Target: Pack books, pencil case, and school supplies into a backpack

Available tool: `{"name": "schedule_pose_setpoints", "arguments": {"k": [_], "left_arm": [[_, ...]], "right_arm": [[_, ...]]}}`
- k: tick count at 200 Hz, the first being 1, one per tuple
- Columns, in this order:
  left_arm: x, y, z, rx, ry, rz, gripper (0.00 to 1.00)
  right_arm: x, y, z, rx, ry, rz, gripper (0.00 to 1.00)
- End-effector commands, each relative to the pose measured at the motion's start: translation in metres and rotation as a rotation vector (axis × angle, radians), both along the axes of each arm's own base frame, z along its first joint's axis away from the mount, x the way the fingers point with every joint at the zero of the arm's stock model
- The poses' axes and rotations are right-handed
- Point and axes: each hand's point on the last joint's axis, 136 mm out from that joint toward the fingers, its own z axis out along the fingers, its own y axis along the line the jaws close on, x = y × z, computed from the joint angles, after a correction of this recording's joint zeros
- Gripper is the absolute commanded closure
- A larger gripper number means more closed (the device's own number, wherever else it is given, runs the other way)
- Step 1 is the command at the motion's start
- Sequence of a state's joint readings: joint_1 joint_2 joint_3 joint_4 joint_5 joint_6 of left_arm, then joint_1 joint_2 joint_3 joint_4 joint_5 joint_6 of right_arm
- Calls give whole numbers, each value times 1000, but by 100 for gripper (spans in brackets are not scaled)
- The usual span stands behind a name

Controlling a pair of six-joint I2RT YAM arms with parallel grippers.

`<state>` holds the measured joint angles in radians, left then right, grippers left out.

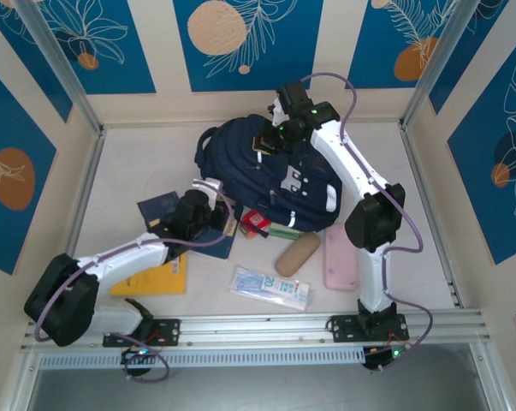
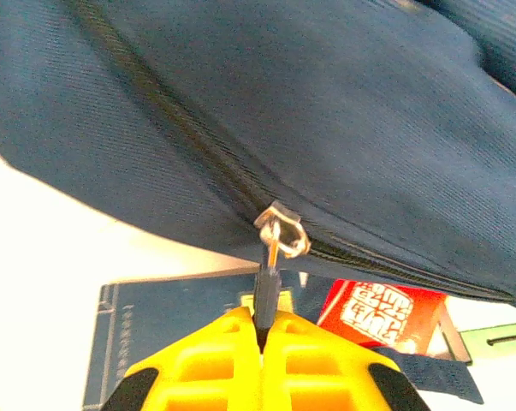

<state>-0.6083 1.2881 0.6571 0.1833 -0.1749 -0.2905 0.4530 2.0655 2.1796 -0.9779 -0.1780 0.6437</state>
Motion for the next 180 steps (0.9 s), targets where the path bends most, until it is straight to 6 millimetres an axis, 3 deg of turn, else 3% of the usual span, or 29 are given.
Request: {"name": "schedule_pose_setpoints", "arguments": {"k": [1,14,24,38,54,71,95,113,145,180], "left_arm": [[10,22,21,-65,45,85,100],[11,19,28,-57,72,44,100],[9,8,31,-64,103,-14,100],[1,-11,36,-118,153,-104,100],[-9,-26,41,-190,194,-174,100],[-19,-30,50,-226,197,-199,100],[-31,-33,61,-253,183,-224,100],[-39,-38,67,-274,178,-247,100],[-52,-45,66,-260,203,-276,100],[-53,-14,41,-144,223,-146,97]], "right_arm": [[2,-11,21,-55,-91,5,100],[3,-8,19,-58,-94,21,100],[3,-7,19,-66,-101,29,92],[7,-11,19,-122,-127,18,65],[15,-37,19,-242,-156,-71,45],[22,-76,25,-332,-175,-191,35],[22,-124,37,-412,-206,-313,32],[16,-140,41,-462,-231,-333,32],[-11,-140,31,-461,-150,-307,35],[-58,-123,4,-405,-57,-271,43]]}}
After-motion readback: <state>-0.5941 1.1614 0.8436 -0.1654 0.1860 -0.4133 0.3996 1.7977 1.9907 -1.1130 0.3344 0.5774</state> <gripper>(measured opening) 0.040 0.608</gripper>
